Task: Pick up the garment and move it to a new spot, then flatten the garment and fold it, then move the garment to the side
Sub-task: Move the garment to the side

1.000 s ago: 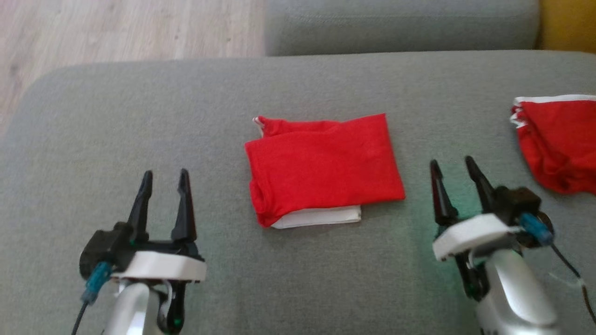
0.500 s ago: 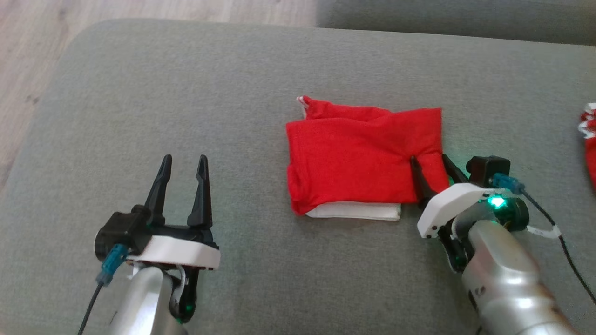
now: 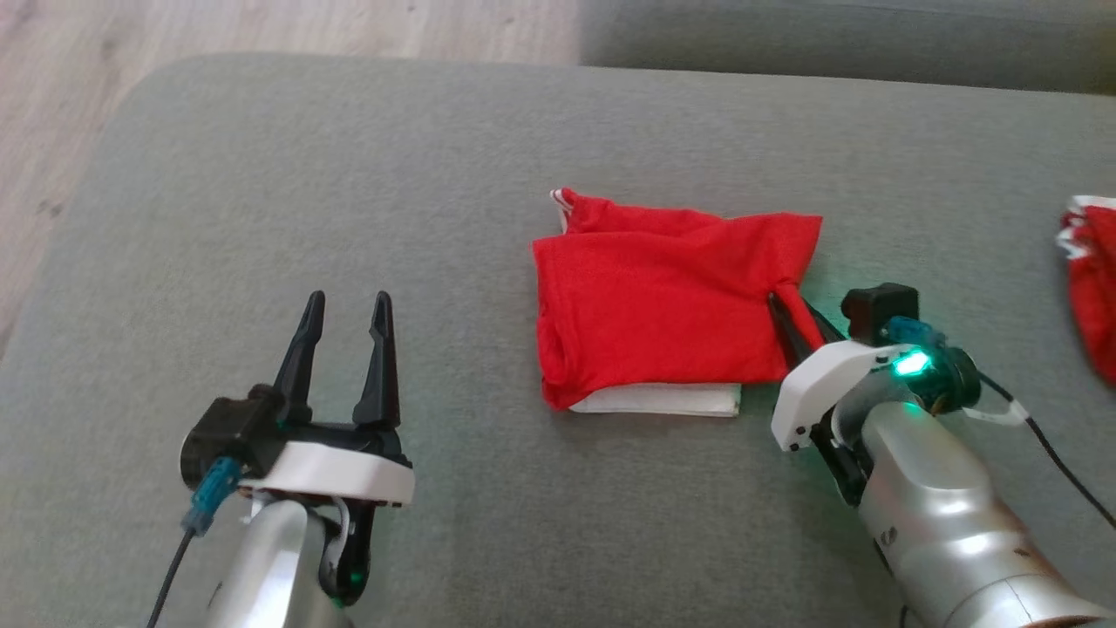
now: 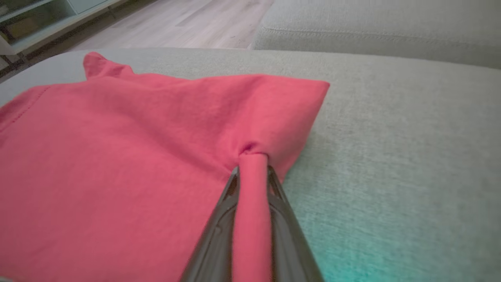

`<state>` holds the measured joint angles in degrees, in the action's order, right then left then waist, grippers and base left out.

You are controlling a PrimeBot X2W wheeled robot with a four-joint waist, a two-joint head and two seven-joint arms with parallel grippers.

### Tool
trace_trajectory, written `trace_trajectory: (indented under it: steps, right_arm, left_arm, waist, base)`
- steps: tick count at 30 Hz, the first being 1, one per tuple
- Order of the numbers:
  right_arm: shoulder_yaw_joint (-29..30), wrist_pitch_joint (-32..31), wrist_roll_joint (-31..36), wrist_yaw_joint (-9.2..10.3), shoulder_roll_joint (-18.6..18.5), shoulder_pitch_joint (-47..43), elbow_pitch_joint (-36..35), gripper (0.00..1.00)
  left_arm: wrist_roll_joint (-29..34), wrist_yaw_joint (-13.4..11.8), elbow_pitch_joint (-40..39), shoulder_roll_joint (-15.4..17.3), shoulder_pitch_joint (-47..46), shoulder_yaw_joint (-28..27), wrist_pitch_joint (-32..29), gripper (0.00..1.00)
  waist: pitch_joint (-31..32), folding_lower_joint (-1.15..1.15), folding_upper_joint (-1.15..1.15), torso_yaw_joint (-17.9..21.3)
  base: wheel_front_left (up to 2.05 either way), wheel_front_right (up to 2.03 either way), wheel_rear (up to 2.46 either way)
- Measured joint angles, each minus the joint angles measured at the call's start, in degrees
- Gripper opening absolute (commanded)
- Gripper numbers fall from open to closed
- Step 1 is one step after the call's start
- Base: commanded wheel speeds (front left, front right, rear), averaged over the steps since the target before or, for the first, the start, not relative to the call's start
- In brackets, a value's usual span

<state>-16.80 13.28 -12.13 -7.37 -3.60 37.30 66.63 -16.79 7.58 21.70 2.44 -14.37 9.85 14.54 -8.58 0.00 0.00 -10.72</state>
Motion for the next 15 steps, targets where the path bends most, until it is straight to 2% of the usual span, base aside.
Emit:
trace_trajectory:
  steps: [7,15]
  right_arm:
    - [0.9,0.9,6.8,0.00,-0.8,0.6,-2.5,0.00]
    - [0.2,0.9,11.0,0.00,-7.2,0.6,-8.8,0.00]
  left_arm:
    - [0.0,0.0,-0.9,0.0,0.3,1.4,0.0,1.00]
    - [-0.4,0.0,-1.9,0.0,0.7,1.9,0.0,1.00]
  waist:
    - [1.4,0.00,0.00,3.7]
    - [2.4,0.00,0.00,10.1]
  base:
    - [0.00,0.00,0.00]
    - [0.00,0.00,0.00]
